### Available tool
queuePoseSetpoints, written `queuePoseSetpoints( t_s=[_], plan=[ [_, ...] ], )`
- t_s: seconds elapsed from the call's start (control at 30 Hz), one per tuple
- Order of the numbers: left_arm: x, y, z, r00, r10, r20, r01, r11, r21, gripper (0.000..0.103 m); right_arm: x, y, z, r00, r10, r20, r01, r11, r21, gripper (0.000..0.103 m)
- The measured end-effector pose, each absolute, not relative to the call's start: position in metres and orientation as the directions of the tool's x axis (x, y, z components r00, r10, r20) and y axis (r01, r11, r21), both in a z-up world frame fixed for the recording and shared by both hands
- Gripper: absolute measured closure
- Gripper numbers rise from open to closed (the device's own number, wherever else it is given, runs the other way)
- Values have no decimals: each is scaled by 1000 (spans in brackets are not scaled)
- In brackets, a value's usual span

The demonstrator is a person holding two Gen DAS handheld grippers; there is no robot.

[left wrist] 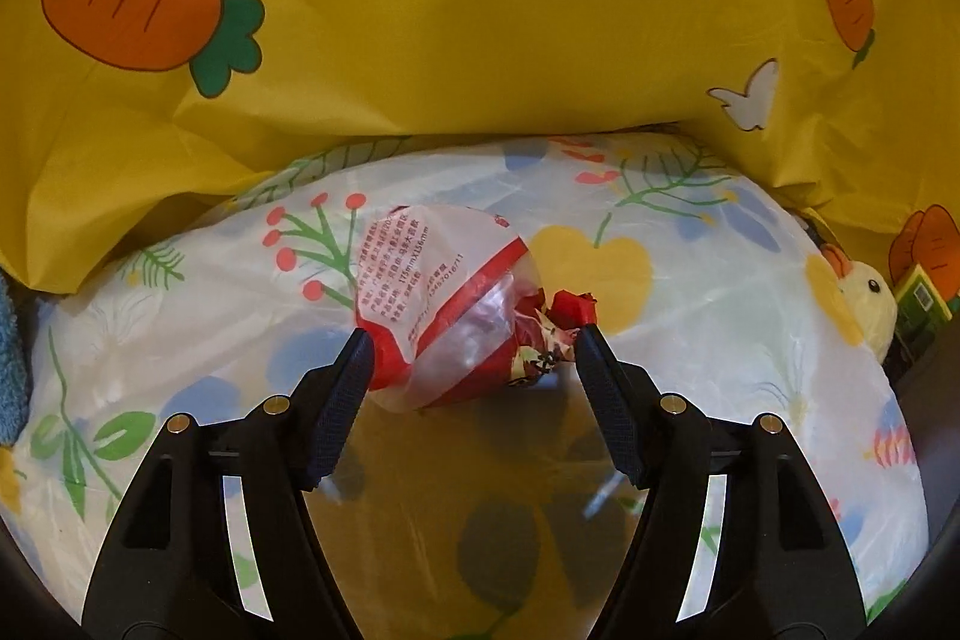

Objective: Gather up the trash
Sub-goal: 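Carry the wrapper with the left tool over the grey bin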

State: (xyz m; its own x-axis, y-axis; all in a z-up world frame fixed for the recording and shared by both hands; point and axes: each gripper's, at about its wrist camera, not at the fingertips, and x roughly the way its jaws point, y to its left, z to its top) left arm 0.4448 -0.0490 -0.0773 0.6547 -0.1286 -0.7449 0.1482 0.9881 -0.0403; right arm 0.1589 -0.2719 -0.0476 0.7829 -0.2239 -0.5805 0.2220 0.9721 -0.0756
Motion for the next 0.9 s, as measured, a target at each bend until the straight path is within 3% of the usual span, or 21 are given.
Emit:
queuePoseSetpoints(
  t_s=[0.07, 0.1, 0.23, 0.4, 0.5, 0.9],
  plan=[
    [453, -49, -80, 658, -137, -740, 138, 989, -60, 36, 163, -273, -50, 776, -224, -590, 220, 972, -79, 11],
    [454, -50, -79, 665, -144, -733, 148, 987, -60, 46, 164, -273, -51, 773, -225, -593, 221, 972, -81, 11],
    [448, -57, -77, 690, -131, -712, 180, 984, -6, 66, 167, -275, -52, 773, -223, -594, 218, 972, -81, 11],
    [404, -76, -59, 716, -216, -664, 288, 958, -1, 69, 159, -272, -48, 782, -207, -587, 202, 977, -74, 14],
    [355, -97, -39, 707, -309, -636, 393, 920, -10, 69, 148, -273, -44, 789, -199, -581, 200, 978, -65, 22],
    [203, -222, 12, 585, -581, -565, 694, 720, -22, 68, 95, -312, -18, 808, -260, -528, 279, 959, -45, 28]
  ],
)
